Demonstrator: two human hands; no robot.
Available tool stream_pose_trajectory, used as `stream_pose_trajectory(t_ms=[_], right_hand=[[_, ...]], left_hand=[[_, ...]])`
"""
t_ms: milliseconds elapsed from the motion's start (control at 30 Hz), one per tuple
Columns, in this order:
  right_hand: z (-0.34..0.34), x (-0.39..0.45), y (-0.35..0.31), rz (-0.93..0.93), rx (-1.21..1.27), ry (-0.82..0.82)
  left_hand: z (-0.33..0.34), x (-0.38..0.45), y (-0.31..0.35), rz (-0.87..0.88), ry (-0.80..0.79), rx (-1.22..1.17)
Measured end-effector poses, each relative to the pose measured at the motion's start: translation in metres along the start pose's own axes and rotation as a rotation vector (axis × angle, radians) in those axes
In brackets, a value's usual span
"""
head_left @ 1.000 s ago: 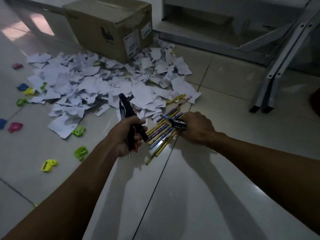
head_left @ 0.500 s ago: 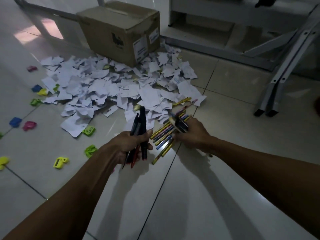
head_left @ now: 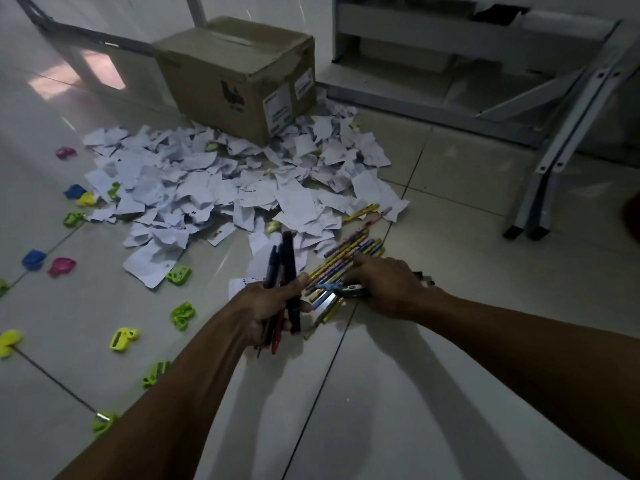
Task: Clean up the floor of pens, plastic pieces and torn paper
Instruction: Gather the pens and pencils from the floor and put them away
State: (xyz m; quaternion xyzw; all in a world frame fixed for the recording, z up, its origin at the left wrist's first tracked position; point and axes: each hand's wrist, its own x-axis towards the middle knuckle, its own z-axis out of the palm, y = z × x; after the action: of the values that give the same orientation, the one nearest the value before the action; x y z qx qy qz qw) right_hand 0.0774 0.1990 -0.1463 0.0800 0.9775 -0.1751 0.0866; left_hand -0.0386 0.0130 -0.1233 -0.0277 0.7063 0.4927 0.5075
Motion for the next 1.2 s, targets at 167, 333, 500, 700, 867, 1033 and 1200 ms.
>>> stream_pose_trajectory(t_ms=[167, 333, 500, 700, 867, 1033, 1200], right_hand=[[0.002, 0.001, 0.006, -0.126, -0.146, -0.026], [0.006, -0.001, 0.01, -0.128, -0.192, -0.036], [0.008, 0.004, 0.008, -0.103, -0.329, -0.092], [-0.001, 0.007, -0.001, 0.078, -0.197, -0.252], [-0.003, 0.0, -0.009, -0.019, -0.343, -0.227], [-0.004, -0.009, -0.001, 0.004, -0.257, -0.13], [-0.009, -0.016, 0.031, 0.351, 0.236, 0.028]], left_hand=[[-0.012, 0.006, -0.009, -0.004, 0.021, -0.144], [-0.016, 0.006, -0.007, 0.105, 0.018, -0.302], [-0.009, 0.002, -0.002, 0.156, -0.007, -0.38], [-0.008, 0.011, 0.008, 0.128, 0.019, -0.523], [-0.007, 0.024, 0.011, 0.168, 0.186, -0.238], [0.012, 0.028, 0.025, 0.307, 0.269, 0.122], [0.029, 0.042, 0.032, 0.451, 0.315, 0.575]])
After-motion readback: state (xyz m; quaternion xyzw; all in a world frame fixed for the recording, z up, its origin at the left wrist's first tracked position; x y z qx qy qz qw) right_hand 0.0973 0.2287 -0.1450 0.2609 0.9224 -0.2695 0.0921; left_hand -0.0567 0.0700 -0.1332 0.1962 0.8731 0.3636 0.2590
